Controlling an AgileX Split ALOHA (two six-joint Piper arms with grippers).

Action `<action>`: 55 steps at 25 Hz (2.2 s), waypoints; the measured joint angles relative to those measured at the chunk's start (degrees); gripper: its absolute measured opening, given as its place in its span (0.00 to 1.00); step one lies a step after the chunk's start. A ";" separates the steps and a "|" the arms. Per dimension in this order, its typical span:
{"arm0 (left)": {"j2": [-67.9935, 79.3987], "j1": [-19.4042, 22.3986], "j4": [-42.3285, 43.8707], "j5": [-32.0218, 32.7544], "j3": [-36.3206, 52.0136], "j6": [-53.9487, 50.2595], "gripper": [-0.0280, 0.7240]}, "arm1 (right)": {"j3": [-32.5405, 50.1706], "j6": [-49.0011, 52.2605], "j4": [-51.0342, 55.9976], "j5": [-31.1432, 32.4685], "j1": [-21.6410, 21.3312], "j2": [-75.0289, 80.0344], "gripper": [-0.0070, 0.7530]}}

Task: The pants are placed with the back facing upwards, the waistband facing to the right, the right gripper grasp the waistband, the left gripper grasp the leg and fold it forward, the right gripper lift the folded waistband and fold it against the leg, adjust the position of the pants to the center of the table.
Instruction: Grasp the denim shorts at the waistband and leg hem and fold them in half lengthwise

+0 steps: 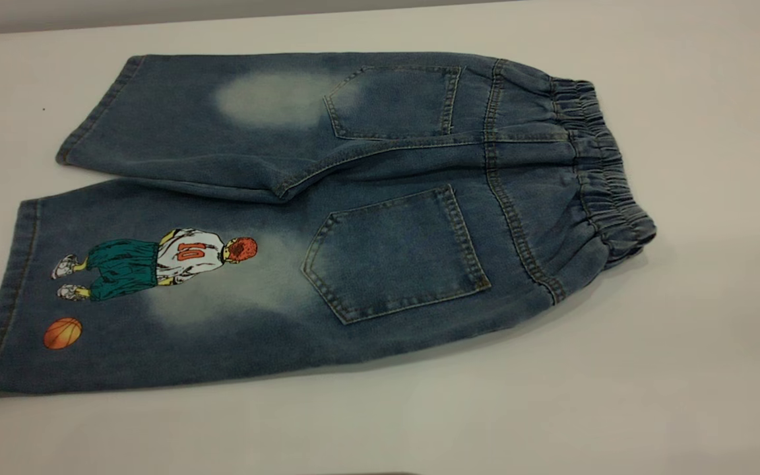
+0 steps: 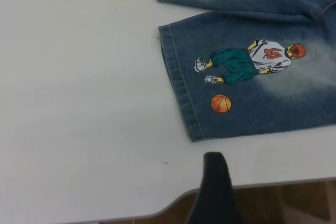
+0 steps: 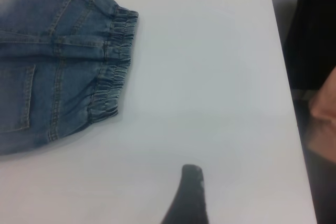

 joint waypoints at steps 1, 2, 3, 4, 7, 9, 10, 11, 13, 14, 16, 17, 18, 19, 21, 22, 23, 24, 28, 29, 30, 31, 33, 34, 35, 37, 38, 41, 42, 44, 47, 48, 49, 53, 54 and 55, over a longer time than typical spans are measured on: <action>0.00 0.00 0.00 0.00 0.00 0.00 0.71 | 0.00 0.00 0.00 0.00 0.00 0.00 0.76; 0.00 0.00 0.00 0.00 0.00 0.00 0.71 | 0.00 0.00 0.00 0.00 0.00 0.00 0.76; 0.00 0.00 0.00 0.00 0.00 0.00 0.71 | 0.00 0.00 0.00 0.00 0.00 0.00 0.76; 0.00 0.00 0.00 0.00 0.00 0.00 0.71 | 0.00 0.00 0.00 0.00 0.00 0.00 0.76; 0.00 0.00 0.00 0.00 0.00 0.00 0.71 | 0.00 0.00 0.00 0.00 0.00 0.00 0.76; 0.00 0.00 0.00 0.00 0.00 0.00 0.71 | 0.00 0.00 0.00 0.00 0.00 0.00 0.76; 0.00 0.00 0.00 0.00 0.00 0.00 0.71 | 0.00 0.00 0.00 0.00 0.00 0.00 0.76; 0.00 0.00 0.00 0.00 0.00 0.00 0.71 | 0.00 0.00 0.00 0.00 0.00 0.00 0.76; 0.00 0.00 0.00 0.00 0.00 0.00 0.71 | 0.00 0.00 0.00 0.00 0.00 0.00 0.76; 0.00 0.00 0.00 0.00 0.00 0.00 0.71 | 0.00 0.00 0.00 0.00 0.00 0.00 0.76; 0.00 0.00 0.00 0.00 0.00 0.00 0.71 | 0.00 0.00 0.00 0.00 0.00 0.00 0.76; 0.00 0.00 0.00 0.00 0.00 0.00 0.71 | 0.00 0.00 0.00 0.00 0.00 0.00 0.76; 0.00 0.00 0.00 0.00 0.00 0.00 0.71 | 0.00 0.00 0.00 0.00 0.00 0.00 0.76; 0.00 0.00 0.00 0.00 0.00 -0.31 0.71 | 0.00 0.00 0.00 -0.05 0.00 0.00 0.76; 0.07 0.00 0.00 0.00 0.00 -1.68 0.71 | 0.00 0.91 0.30 -0.23 0.00 0.00 0.76; 0.48 0.00 0.00 0.00 -0.10 -2.63 0.71 | -0.13 2.21 0.64 -0.41 0.00 0.18 0.76; 1.42 0.00 0.00 0.00 -0.31 -3.87 0.71 | -0.66 3.29 0.75 -0.65 0.07 0.63 0.76; 2.53 0.00 0.00 -0.34 -0.73 -5.22 0.71 | -1.34 4.23 0.75 -1.28 0.20 1.52 0.76; 10.75 0.00 -0.17 -4.83 -2.91 -9.40 0.71 | -5.14 5.42 1.83 -5.09 1.70 8.32 0.76; 13.57 0.00 -0.43 -6.36 -3.29 -9.71 0.71 | -5.62 5.42 2.44 -6.17 2.01 10.84 0.76; 16.57 0.00 -1.08 -7.70 -3.43 -9.93 0.71 | -5.74 5.42 3.22 -7.11 2.31 13.09 0.76; 19.17 0.00 -1.81 -9.45 -3.54 -10.07 0.71 | -5.74 5.42 4.20 -8.19 2.46 16.50 0.76; 25.40 0.00 -3.27 -13.05 -3.61 -10.07 0.71 | -5.74 4.42 6.43 -10.03 2.51 22.26 0.76; 28.42 0.00 -4.12 -14.61 -3.61 -10.00 0.71 | -5.69 3.51 7.74 -11.04 2.51 24.89 0.76; 30.80 0.00 -4.79 -16.53 -3.61 -9.63 0.71 | -5.69 2.21 9.27 -12.25 2.51 28.52 0.76; 36.06 0.00 -6.37 -20.15 -3.61 -8.22 0.71 | -5.69 -0.17 12.93 -14.63 2.51 33.47 0.76; 38.02 0.00 -7.27 -22.17 -3.61 -6.88 0.71 | -5.69 -1.67 15.17 -15.56 2.51 36.30 0.76; 43.73 0.00 -9.67 -27.40 -3.61 -2.06 0.71 | -5.69 -6.69 22.15 -18.50 2.51 43.82 0.76; 45.00 0.00 -10.71 -28.84 -3.61 -0.59 0.71 | -5.49 -8.67 24.78 -19.63 2.51 46.38 0.76; 47.83 0.00 -13.68 -31.36 -3.61 2.14 0.71 | -4.59 -12.43 29.81 -22.60 2.51 51.39 0.76; 51.97 0.00 -17.84 -34.14 -3.61 6.59 0.71 | -2.11 -19.39 38.64 -27.50 2.51 58.44 0.76; 53.46 0.00 -19.23 -34.90 -3.61 7.99 0.71 | -1.40 -21.27 41.78 -28.73 2.51 60.65 0.76; 54.66 0.00 -20.49 -35.61 -3.61 9.21 0.71 | -0.98 -23.56 44.84 -30.03 2.51 63.82 0.76; 59.58 0.00 -24.58 -37.79 -3.61 13.42 0.71 | -0.57 -32.78 56.21 -32.93 2.51 73.99 0.76; 60.61 0.00 -25.51 -38.32 -3.61 14.28 0.71 | -0.57 -35.37 59.14 -33.30 2.51 76.75 0.76; 61.53 0.00 -26.36 -38.80 -3.61 15.29 0.71 | -0.57 -37.52 62.12 -33.56 2.51 79.52 0.76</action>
